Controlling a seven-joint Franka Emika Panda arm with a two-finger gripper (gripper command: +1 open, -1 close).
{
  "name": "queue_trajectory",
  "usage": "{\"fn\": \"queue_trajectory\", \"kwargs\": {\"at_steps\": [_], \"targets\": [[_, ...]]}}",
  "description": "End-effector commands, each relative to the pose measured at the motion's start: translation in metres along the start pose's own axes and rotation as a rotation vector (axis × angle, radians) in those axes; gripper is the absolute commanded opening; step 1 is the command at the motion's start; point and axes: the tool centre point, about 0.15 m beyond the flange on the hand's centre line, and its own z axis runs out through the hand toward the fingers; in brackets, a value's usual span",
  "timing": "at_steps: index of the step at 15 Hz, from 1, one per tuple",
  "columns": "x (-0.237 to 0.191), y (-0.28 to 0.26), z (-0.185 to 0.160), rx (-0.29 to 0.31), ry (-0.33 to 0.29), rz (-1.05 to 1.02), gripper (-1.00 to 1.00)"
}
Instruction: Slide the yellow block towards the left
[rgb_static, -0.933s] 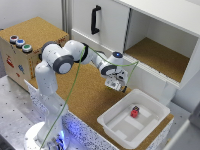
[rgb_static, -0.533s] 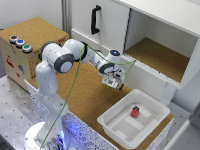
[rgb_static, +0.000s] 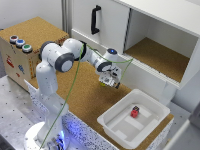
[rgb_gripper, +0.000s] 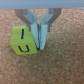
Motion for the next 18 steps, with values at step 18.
{"fn": "queue_trajectory", "kwargs": {"at_steps": [18], "targets": [[-0.005, -0.091, 0.018, -0.132, 0.002, 0.198, -1.0]]}}
